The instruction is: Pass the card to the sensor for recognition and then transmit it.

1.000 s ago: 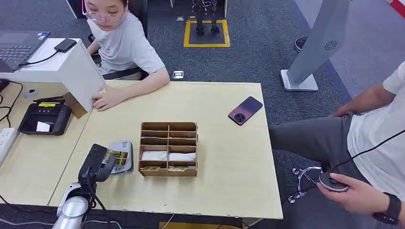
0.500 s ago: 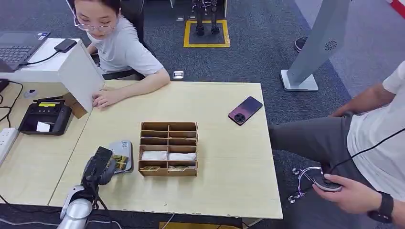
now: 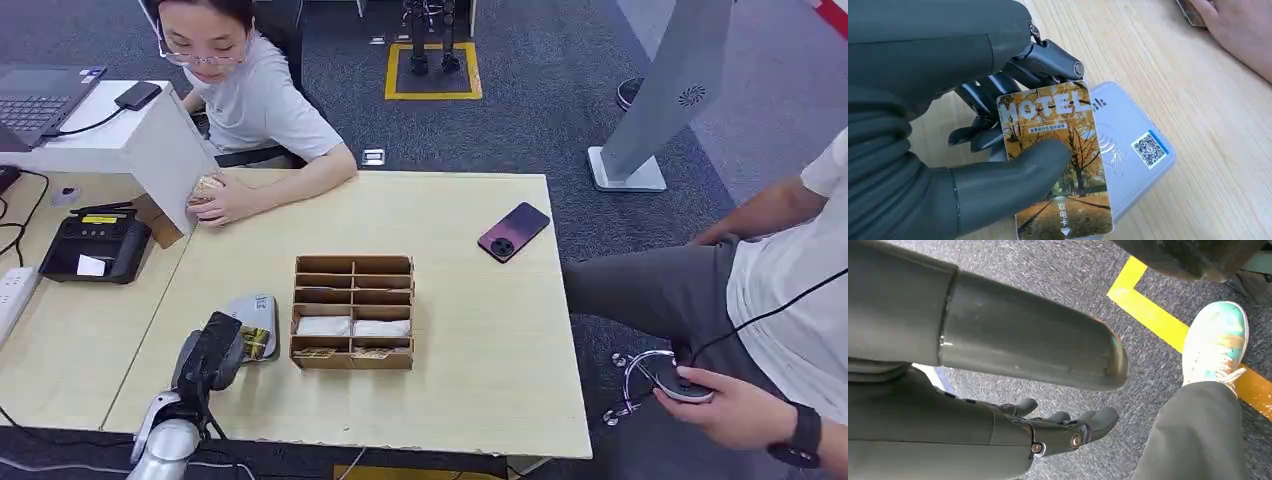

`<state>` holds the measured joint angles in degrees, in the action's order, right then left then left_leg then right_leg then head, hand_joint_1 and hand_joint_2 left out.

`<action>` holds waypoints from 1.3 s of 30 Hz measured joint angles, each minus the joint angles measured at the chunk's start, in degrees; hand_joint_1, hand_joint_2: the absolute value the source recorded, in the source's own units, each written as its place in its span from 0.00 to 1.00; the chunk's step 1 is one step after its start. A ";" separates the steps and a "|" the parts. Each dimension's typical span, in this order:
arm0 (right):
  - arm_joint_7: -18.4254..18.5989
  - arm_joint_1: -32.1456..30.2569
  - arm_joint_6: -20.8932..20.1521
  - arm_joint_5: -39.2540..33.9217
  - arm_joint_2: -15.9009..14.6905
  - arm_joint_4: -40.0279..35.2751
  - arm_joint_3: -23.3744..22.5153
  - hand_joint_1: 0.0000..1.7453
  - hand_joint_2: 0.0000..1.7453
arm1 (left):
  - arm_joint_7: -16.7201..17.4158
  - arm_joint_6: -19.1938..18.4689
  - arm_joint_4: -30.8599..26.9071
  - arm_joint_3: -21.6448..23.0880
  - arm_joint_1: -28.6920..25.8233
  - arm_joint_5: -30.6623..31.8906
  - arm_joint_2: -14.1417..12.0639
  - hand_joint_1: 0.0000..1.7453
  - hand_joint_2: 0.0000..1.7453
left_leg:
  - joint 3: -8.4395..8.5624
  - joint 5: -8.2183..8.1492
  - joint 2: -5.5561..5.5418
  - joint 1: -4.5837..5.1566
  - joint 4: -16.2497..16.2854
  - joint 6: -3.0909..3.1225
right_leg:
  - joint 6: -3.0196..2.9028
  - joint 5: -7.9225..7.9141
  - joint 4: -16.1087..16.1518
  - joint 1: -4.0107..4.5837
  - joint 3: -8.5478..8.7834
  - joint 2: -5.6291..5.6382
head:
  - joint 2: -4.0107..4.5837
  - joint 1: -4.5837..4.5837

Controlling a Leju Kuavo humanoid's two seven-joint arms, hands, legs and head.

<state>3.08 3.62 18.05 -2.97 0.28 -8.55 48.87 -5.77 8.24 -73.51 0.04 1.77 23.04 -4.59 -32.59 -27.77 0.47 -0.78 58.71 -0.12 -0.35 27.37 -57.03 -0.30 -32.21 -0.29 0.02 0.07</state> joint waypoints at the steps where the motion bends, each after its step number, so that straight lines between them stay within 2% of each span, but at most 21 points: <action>1: 0.00 0.00 0.00 0.02 0.00 0.00 0.00 0.00 0.00 | 0.00 0.00 0.00 0.00 0.00 0.00 0.00 1.00 1.00 | 0.00 0.00 0.00 0.00 0.00 0.00 | 0.00 0.00 0.00 0.00 0.00 0.00 | 0.00 0.00; 17: 0.00 0.00 0.00 0.00 0.02 0.00 0.02 0.00 0.00 | 0.00 0.13 0.07 0.00 0.02 0.20 0.22 1.00 1.00 | 0.01 0.00 0.00 0.00 0.00 0.00 | 0.00 0.00 0.00 0.00 0.01 0.00 | 0.00 0.00; 29: -0.15 0.03 0.00 -0.02 0.13 0.00 0.09 0.00 0.00 | 0.92 0.61 1.42 0.00 0.70 4.94 0.90 1.00 1.00 | 0.12 0.00 -0.01 0.00 0.00 0.00 | 0.00 0.00 -0.01 0.00 0.11 -0.04 | 0.00 0.00; 31: -0.15 0.00 0.31 0.07 0.13 0.00 0.20 0.00 0.00 | -2.26 -3.97 1.20 -0.31 0.71 -1.38 1.07 1.00 1.00 | 0.11 0.04 -0.06 0.00 0.00 0.01 | 0.00 0.00 -0.02 0.00 0.13 -0.09 | -0.02 0.00; 32: -0.15 0.00 0.35 0.07 0.13 0.00 0.33 0.00 0.00 | -3.08 -7.80 0.08 -0.83 0.66 -9.63 0.72 1.00 1.00 | 0.10 0.08 -0.08 -0.02 0.00 -0.01 | -0.01 0.00 -0.03 0.00 0.12 -0.12 | 0.00 0.00; 33: -0.18 0.01 0.39 0.07 0.13 0.02 0.37 0.00 0.00 | -2.55 -9.73 -1.34 -1.07 0.48 -17.59 0.37 1.00 1.00 | 0.06 0.09 -0.07 -0.06 0.00 -0.02 | -0.04 -0.02 -0.03 0.01 0.05 -0.11 | 0.00 0.00; 34: -0.20 0.01 0.39 0.07 0.13 0.02 0.39 0.00 0.00 | -1.79 -10.07 -3.33 -1.16 0.61 -24.86 -0.04 1.00 1.00 | 0.00 0.15 -0.07 -0.12 0.00 -0.11 | -0.13 -0.09 -0.03 0.07 0.00 -0.09 | -0.02 0.02; 35: -0.22 -0.01 0.39 0.04 0.13 0.02 0.42 0.00 0.00 | -1.31 -10.08 -4.88 -1.42 1.36 -28.69 -0.81 1.00 1.00 | -0.07 0.17 -0.08 -0.13 0.00 -0.14 | -0.19 -0.14 -0.02 0.08 -0.04 -0.09 | -0.02 0.04; 39: -0.20 0.01 0.37 0.13 0.13 0.07 0.57 0.00 0.00 | -0.24 -8.24 -8.94 -3.04 6.45 -31.47 -4.15 1.00 1.00 | -0.07 0.21 -0.11 -0.14 0.00 -0.19 | -0.20 -0.17 -0.04 0.08 -0.06 -0.11 | 0.00 0.00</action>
<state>2.89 3.63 18.43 -2.84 0.42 -8.48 49.44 -6.01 0.00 -82.44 -3.00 8.22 -8.44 -8.74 -32.66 -27.57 0.36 -0.93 58.71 -0.31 -0.56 27.20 -57.08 -0.22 -32.26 -0.40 0.02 0.07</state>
